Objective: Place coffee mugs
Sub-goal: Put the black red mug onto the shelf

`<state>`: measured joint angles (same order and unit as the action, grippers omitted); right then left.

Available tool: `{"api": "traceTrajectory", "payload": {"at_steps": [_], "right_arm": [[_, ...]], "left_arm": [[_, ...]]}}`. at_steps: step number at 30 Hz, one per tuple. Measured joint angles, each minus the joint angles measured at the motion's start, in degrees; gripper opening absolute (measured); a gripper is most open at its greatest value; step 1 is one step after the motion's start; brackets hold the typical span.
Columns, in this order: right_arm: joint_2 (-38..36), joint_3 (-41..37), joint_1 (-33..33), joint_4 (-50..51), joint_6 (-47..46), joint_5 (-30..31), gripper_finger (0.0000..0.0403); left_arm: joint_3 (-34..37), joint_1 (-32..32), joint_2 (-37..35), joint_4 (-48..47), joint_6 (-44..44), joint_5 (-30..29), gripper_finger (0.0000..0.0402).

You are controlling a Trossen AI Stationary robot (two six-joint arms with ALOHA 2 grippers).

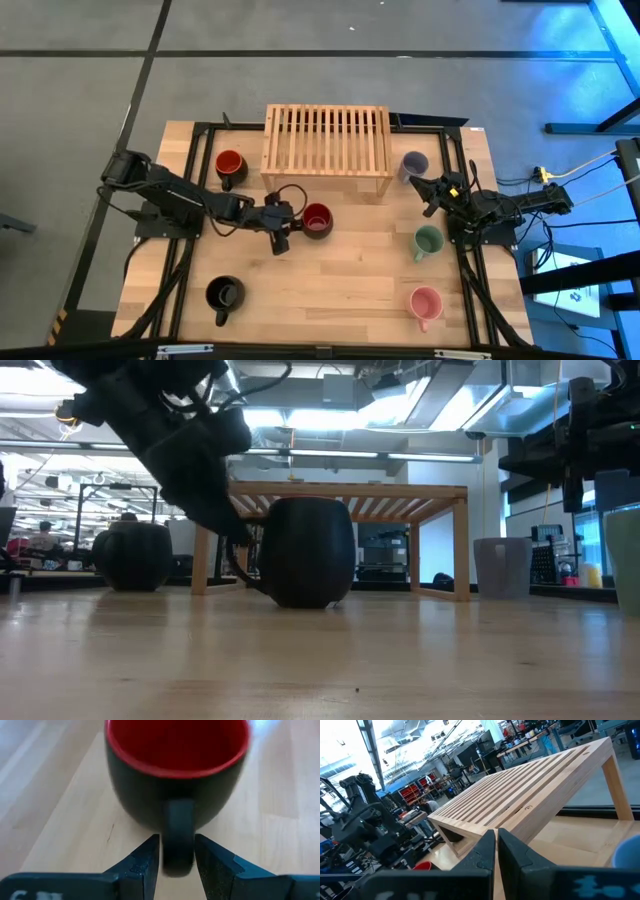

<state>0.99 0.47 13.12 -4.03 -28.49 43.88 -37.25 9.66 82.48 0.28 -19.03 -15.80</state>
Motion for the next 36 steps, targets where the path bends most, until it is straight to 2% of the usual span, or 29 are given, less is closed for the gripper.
{"api": "traceTrajectory", "payload": {"at_steps": [5,10,16,21,25,29,36], "right_arm": [[0.00,0.00,-0.02,0.00,0.22,0.02,0.0010],[0.00,0.00,-0.02,0.00,0.24,0.02,0.0010],[0.00,0.00,-0.02,0.00,0.24,0.02,0.0010],[0.00,0.00,0.00,0.00,0.28,0.02,0.0010],[0.00,0.00,-0.01,0.00,0.28,0.02,0.0010],[0.00,0.00,-0.02,0.00,0.28,0.02,0.0010],[0.00,0.00,-0.02,0.00,0.46,0.63,0.0010]], "left_arm": [[-0.05,-0.29,2.14,3.41,0.11,0.40,0.0109],[-0.07,-0.78,3.10,5.08,-0.75,0.49,0.0060],[-0.20,-0.81,1.90,5.70,-2.87,0.52,0.0058],[-4.16,-0.86,1.13,2.43,-4.61,0.20,0.0058],[-11.85,0.27,0.37,-6.36,-4.65,0.26,0.0058],[-22.01,1.10,0.39,-19.65,-4.70,0.06,0.0058],[-37.27,-0.91,0.35,-37.79,-8.60,-7.94,0.0058]]}}
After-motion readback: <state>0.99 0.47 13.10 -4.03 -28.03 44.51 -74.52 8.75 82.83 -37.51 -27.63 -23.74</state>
